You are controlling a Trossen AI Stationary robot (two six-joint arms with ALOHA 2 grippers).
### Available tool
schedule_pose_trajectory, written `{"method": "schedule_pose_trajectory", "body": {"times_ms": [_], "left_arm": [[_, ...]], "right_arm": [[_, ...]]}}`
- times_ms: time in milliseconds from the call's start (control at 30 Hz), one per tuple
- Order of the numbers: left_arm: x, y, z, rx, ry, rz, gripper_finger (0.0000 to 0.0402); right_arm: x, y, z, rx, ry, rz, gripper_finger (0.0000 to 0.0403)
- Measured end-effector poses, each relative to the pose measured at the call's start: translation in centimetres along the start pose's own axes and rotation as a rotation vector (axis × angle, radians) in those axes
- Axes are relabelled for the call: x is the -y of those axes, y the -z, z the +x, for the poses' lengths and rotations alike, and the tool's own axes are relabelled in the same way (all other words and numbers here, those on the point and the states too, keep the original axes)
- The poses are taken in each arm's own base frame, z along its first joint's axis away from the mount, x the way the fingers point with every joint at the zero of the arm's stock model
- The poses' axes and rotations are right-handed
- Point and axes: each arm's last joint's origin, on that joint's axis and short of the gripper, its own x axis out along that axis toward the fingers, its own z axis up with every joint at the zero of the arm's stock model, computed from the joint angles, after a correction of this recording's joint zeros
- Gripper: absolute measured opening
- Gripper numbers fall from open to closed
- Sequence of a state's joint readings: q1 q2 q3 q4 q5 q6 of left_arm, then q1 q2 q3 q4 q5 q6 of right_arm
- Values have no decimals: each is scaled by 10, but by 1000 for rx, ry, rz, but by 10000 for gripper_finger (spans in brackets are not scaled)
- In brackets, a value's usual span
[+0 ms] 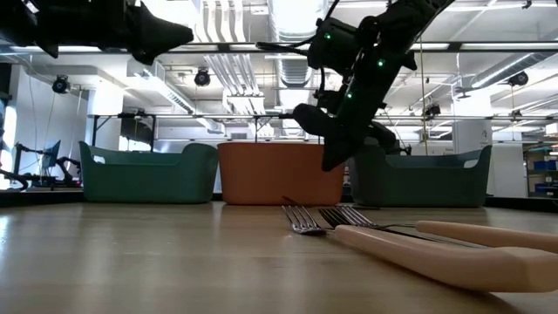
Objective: Sort silverware by color (type)
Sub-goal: Put the black fork into the orange bin
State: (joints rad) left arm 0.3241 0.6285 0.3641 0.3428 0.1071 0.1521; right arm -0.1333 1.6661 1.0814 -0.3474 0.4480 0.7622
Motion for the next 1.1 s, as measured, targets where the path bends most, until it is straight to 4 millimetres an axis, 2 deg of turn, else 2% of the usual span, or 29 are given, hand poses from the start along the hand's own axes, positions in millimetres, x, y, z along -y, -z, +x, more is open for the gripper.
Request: {"method": "schedule_pose_trajectory", "body": {"times_ms": [100, 267, 400, 667, 867, 1100], "left_arm": [[0, 0, 0, -3, -12, -4, 77], [0, 0, 0, -2, -12, -12, 77], [0, 0, 0, -2, -12, -12, 77], [0, 0, 0, -4, -11, -12, 77], [0, 0, 0, -3, -11, -12, 77], [0, 0, 0, -6, -11, -8, 77]], "right_arm": [[-3, 3, 4, 4, -8, 19, 13], [-10, 21, 17, -38, 14, 2, 13], [-12, 31, 26, -17, 86, 40, 13], [-5, 31, 38, -16, 142, 94, 13], [-3, 30, 39, 28, 183, 72, 13], [-2, 36, 49, 16, 205, 66, 13]]}}
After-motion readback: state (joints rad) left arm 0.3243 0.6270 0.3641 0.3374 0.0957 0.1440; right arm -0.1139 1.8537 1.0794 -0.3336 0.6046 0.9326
